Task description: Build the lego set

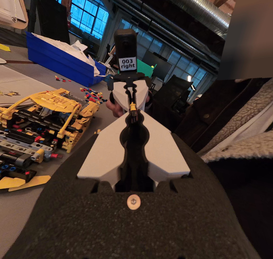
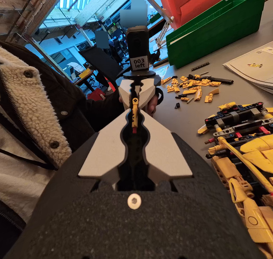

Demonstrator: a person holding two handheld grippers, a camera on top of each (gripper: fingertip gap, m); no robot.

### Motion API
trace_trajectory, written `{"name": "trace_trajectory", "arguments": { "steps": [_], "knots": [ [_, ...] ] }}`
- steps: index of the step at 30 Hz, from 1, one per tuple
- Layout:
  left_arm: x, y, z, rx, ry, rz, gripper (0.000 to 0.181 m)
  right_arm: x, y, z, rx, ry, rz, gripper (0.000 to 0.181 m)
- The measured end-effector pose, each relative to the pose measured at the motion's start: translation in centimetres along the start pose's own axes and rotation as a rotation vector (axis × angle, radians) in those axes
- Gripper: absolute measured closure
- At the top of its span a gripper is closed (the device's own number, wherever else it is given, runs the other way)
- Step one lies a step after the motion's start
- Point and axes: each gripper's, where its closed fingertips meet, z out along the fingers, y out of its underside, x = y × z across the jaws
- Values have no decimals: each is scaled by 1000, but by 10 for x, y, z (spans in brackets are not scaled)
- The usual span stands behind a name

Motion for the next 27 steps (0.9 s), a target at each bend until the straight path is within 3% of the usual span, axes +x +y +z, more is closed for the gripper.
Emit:
{"name": "trace_trajectory", "arguments": {
  "steps": [5,12,14,17,27],
  "knots": [
    [6,-10,-3,59,16,18,174,-5,-8,-3,68,-71,58,176],
    [0,-8,-5,39,-37,68,177,0,-7,0,79,-2,-12,175],
    [-4,-3,-3,5,-64,87,177,0,-7,2,84,-10,7,166],
    [0,6,2,-42,-51,103,177,-1,-2,5,54,-10,-1,175],
    [1,0,2,-3,-37,74,175,-2,-6,3,84,-29,22,176]
  ]
}}
